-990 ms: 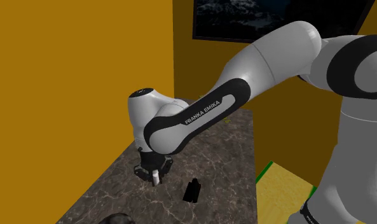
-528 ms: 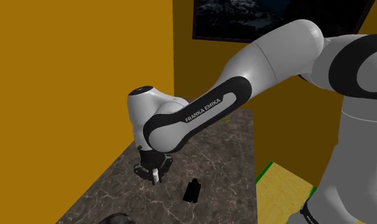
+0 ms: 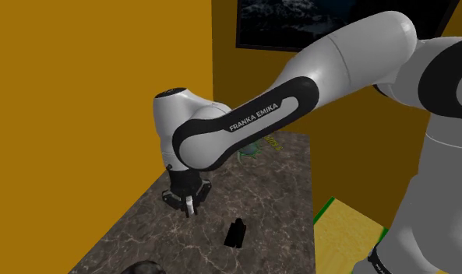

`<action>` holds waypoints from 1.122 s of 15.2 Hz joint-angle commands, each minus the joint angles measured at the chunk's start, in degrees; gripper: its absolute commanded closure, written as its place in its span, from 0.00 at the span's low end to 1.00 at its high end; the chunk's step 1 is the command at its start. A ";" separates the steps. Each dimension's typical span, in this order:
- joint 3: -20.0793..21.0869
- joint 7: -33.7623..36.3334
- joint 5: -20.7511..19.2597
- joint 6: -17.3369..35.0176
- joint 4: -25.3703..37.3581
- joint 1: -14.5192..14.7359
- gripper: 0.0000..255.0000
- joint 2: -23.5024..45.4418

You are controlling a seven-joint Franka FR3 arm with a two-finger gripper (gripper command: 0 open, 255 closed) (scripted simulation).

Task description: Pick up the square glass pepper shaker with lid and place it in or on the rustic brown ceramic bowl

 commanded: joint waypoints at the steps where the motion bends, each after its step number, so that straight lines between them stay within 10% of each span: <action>1: 0.11 -0.09 0.30 -1.35 0.74 -0.07 1.00 -0.65; 8: 0.29 -0.40 1.03 -4.85 2.77 -0.30 1.00 -2.27; 9: 0.29 -0.40 1.03 -4.85 2.77 -0.30 0.00 -2.27; 12: -1.84 19.03 -14.89 -0.60 -3.54 5.48 0.00 -3.28; 17: -2.64 22.61 -18.27 2.12 -5.79 6.16 0.00 -1.98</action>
